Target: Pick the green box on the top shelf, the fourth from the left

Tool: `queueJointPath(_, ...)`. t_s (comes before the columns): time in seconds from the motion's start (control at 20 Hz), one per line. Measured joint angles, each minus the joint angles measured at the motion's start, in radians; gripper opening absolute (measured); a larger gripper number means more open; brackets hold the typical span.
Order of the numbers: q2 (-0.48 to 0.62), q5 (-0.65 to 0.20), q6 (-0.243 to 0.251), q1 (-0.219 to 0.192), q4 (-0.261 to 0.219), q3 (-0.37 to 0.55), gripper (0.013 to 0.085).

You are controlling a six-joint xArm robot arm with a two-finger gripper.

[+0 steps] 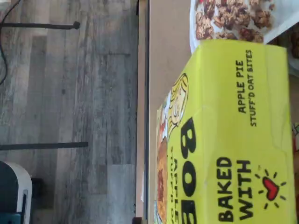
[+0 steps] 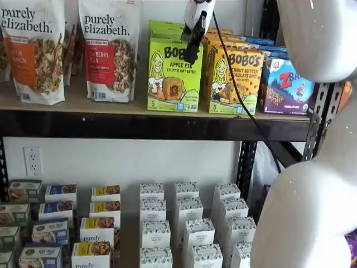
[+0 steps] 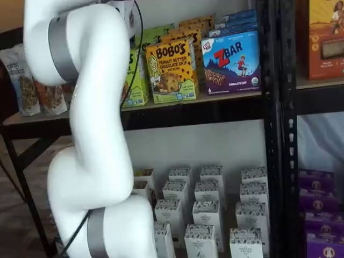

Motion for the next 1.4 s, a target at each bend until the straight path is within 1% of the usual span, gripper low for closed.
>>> queueJointPath(0.05, -0.001, 0.0, 0.0, 0.0, 0.0, 0.0, 0.061)
queueJointPath(0.1, -0.002, -0.001, 0.0, 0.0, -0.001, 0.001, 0.061)
queueJointPath(0.15, -0.003, -0.002, 0.0, 0.0, -0.001, 0.003, 0.057)
queueJointPath(0.2, -0.004, -0.003, 0.0, 0.0, -0.001, 0.004, 0.057)
queueJointPath(0.25, -0.004, -0.003, -0.001, 0.0, -0.001, 0.004, 0.053)
queueJointPath(0.3, -0.004, -0.004, -0.001, -0.001, 0.0, 0.005, 0.053)
queueJointPath(0.35, -0.005, -0.004, -0.001, -0.001, 0.0, 0.005, 0.049)
queueJointPath(0.6, -0.004, -0.002, 0.001, 0.001, -0.002, 0.004, 0.049)
queueJointPath(1.0, -0.026, -0.044, 0.001, 0.003, -0.004, 0.038, 0.049)
queueJointPath(1.4, -0.033, -0.056, 0.0, 0.004, -0.017, 0.046, 0.049)
